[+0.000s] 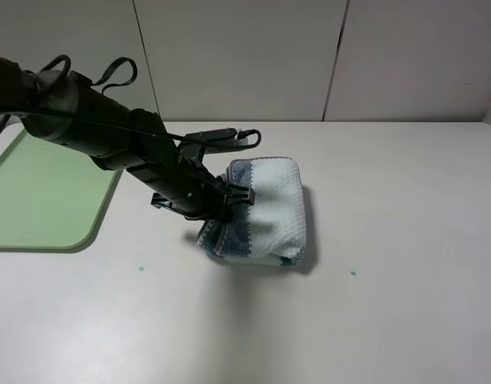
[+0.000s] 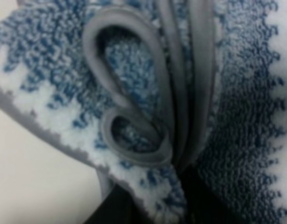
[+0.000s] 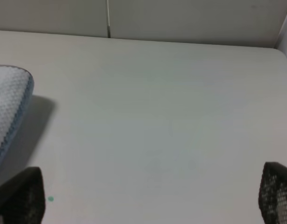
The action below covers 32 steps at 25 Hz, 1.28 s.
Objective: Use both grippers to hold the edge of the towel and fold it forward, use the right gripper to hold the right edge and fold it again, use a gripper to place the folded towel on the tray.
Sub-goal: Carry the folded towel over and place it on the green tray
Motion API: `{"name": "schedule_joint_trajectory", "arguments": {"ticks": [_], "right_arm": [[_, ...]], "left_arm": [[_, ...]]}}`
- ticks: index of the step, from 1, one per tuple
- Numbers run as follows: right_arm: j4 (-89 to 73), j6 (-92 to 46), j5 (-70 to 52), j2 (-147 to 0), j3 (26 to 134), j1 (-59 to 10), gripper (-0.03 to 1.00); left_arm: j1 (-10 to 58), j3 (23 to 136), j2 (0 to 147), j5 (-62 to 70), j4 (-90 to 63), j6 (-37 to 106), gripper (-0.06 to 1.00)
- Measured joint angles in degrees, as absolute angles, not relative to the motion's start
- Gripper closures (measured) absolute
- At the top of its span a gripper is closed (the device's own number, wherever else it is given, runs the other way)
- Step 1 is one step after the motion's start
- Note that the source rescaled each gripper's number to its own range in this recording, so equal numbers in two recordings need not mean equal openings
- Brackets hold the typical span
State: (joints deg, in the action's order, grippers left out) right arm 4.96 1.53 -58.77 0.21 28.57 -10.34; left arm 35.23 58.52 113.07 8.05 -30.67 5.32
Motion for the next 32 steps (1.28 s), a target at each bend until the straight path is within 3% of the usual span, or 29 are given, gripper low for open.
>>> {"name": "schedule_joint_trajectory", "arguments": {"ticks": [11, 32], "right_arm": [[4.96, 1.53, -58.77, 0.21, 28.57, -10.34, -0.03], [4.83, 1.53, -58.77, 0.21, 28.57, -10.34, -0.03]], "left_arm": [[27.78, 58.52, 107.87, 13.5, -22.97, 5.34, 0.8], [6.45, 58.47, 102.94, 22.5, -7.17, 5.34, 0.8]]}}
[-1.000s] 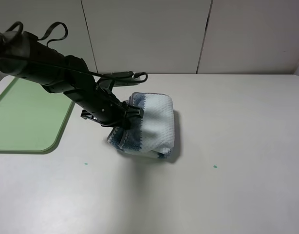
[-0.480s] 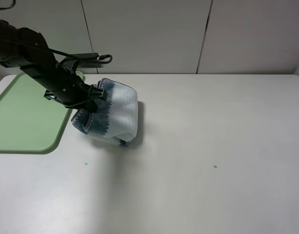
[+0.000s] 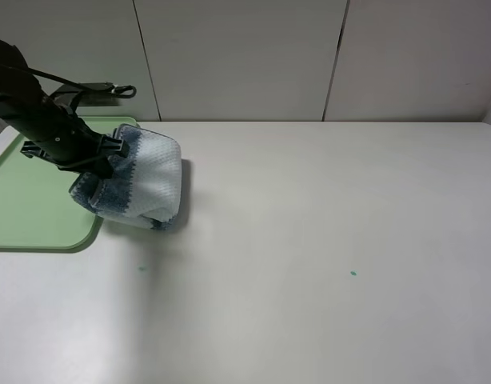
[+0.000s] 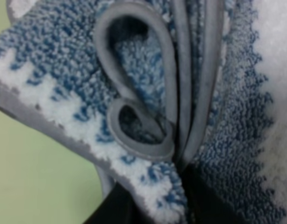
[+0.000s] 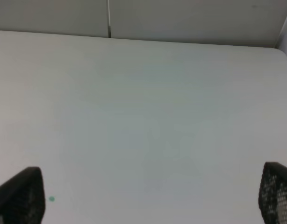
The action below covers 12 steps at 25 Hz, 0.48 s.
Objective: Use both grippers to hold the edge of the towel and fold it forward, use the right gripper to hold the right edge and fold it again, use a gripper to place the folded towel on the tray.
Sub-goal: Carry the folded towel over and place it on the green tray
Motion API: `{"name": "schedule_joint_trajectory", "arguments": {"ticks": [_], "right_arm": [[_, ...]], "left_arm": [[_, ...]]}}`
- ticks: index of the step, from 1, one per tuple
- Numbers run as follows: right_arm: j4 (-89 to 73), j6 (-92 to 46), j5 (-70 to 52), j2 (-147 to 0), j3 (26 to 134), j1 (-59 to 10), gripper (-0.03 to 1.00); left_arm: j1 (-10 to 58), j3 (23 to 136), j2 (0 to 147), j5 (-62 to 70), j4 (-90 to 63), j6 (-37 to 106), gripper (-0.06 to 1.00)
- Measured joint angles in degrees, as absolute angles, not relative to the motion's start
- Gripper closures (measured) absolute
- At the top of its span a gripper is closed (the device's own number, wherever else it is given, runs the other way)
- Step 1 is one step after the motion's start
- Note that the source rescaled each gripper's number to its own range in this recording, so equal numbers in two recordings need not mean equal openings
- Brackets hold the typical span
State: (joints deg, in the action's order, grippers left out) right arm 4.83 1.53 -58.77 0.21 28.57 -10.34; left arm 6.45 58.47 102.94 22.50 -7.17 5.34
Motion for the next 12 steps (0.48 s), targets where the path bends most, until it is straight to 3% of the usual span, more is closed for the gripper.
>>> {"name": "schedule_joint_trajectory", "arguments": {"ticks": [12], "right_arm": [[4.83, 1.53, -58.77, 0.21, 28.57, -10.34, -0.03]], "left_arm": [[-2.97, 58.47, 102.94, 22.23, 1.06, 5.34, 0.8]]}}
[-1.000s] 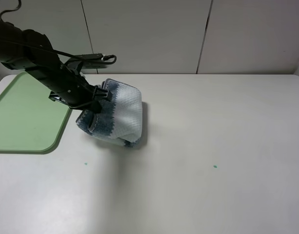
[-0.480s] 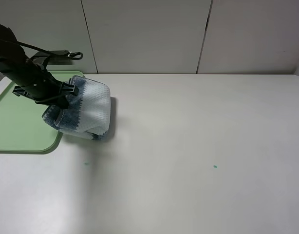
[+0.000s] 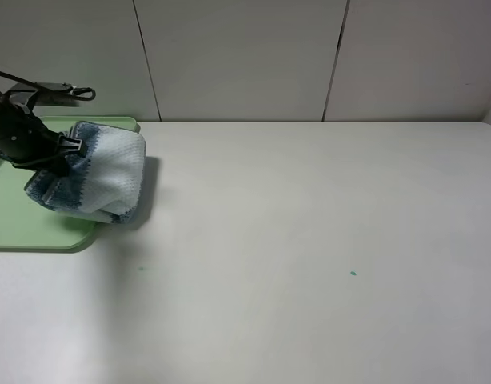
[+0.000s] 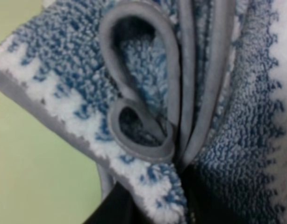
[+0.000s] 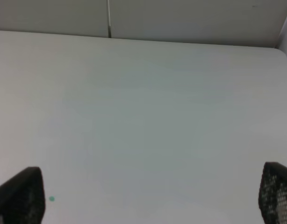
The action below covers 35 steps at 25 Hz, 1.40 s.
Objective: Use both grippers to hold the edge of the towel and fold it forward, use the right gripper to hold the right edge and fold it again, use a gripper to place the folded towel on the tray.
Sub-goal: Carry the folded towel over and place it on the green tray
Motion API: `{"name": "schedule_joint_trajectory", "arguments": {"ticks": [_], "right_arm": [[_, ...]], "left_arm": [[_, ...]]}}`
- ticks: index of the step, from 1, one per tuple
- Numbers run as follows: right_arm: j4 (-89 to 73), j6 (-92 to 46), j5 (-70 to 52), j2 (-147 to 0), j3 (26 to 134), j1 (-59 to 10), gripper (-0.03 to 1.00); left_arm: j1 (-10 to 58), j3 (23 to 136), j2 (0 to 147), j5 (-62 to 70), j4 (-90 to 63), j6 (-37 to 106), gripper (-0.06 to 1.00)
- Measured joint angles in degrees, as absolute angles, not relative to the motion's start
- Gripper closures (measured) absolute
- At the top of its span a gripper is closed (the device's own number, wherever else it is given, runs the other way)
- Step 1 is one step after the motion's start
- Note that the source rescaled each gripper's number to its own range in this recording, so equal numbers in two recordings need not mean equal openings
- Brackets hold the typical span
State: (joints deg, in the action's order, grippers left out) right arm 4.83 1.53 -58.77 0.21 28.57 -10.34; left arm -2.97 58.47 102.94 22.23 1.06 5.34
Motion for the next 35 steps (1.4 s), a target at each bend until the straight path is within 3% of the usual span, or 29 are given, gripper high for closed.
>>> {"name": "schedule_joint_trajectory", "arguments": {"ticks": [24, 35], "right_arm": [[4.83, 1.53, -58.77, 0.21, 28.57, -10.34, -0.03], [4.78, 1.53, -58.77, 0.21, 28.57, -10.34, -0.03]], "left_arm": [[-13.0, 58.47, 102.94, 17.04, 7.46, 5.29, 0.8], [-13.5, 58.17, 102.94, 16.79, 7.79, 5.29, 0.8]]}}
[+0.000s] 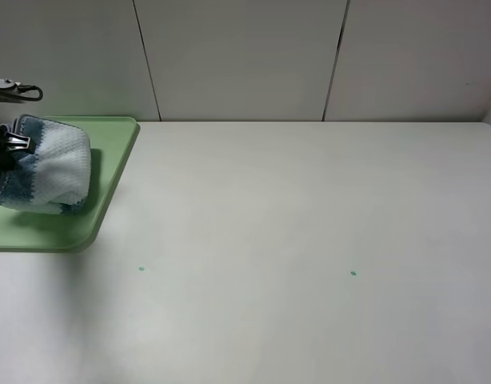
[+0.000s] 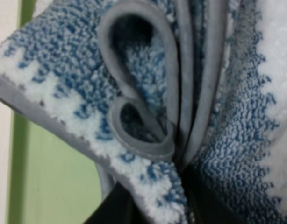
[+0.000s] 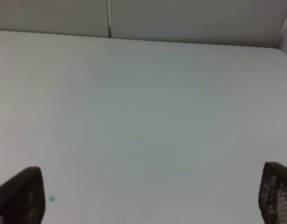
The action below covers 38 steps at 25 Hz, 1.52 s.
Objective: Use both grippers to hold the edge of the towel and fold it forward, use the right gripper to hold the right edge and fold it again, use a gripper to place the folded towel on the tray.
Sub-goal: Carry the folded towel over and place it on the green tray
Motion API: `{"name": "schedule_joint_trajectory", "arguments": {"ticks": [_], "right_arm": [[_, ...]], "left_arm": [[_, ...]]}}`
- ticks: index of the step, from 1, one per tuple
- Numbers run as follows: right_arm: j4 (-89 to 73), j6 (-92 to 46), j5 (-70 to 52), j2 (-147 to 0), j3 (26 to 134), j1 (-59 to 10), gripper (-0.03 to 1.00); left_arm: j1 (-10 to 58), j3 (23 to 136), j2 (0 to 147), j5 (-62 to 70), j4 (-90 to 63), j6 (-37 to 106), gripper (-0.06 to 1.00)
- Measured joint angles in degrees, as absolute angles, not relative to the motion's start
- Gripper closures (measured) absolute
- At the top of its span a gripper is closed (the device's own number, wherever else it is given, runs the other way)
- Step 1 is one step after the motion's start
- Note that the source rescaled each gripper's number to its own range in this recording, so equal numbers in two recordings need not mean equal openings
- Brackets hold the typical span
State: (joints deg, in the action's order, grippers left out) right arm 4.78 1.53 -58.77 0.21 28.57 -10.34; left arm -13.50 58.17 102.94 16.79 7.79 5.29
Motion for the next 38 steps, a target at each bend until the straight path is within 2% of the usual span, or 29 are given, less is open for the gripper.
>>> {"name": "schedule_joint_trajectory", "arguments": {"ticks": [3, 8, 9, 11, 15, 25, 38], "right_arm": [[4.78, 1.53, -58.77, 0.21, 28.57, -10.34, -0.03], [4.78, 1.53, -58.77, 0.21, 28.57, -10.34, -0.03], [4.78, 1.53, -58.77, 0.21, 28.57, -10.34, -0.03], [4.78, 1.53, -58.77, 0.21, 28.57, -10.34, -0.03], [4.78, 1.53, -58.77, 0.21, 28.57, -10.34, -0.03], [4.78, 1.53, -58.77, 0.21, 28.57, -10.34, -0.03], [4.78, 1.53, -58.77, 0.21, 28.57, -10.34, -0.03]], "left_arm": [[-13.5, 57.35, 102.94, 16.32, 7.81, 5.36, 0.68], [-13.69, 57.12, 102.94, 15.29, 9.58, 6.6, 0.16], [-13.69, 57.12, 102.94, 15.25, 9.75, 6.67, 0.08], [-13.69, 57.12, 102.94, 15.25, 10.1, 6.83, 0.0], [-13.69, 57.12, 102.94, 15.36, 10.36, 6.83, -0.04], [-13.69, 57.1, 102.19, 16.52, 10.4, 6.85, -0.05], [-13.86, 57.05, 91.02, 22.75, 10.46, 6.9, -0.05]]}}
